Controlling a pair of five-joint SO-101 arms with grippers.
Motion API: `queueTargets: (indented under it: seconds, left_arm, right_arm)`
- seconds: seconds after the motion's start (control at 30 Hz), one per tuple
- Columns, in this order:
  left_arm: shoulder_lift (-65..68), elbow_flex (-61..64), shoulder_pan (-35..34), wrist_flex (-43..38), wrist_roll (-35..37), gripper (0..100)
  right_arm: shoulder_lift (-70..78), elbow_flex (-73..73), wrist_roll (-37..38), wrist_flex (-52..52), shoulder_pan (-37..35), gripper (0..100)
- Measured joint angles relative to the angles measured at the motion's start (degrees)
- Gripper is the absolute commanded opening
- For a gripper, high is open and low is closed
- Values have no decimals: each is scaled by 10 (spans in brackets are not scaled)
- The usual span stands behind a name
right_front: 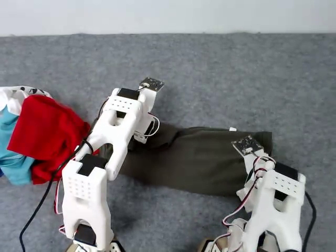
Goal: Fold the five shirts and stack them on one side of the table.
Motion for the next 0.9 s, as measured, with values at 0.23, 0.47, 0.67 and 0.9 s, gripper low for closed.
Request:
queueTargets:
  seconds: [0.23,0.47,0.67,0.9]
  left_arm:
    - [0,0,0,0,0,98]
    - [0,0,0,0,0,98]
    - [0,0,0,0,0,98]
    - [0,0,0,0,0,98]
  right_arm:
    - [-1,30,8,-80,2,38]
    - [-12,55,23,-126,11,35]
    - [-11,28,84,-128,84,35]
    - [-11,-18,182,-134,184,35]
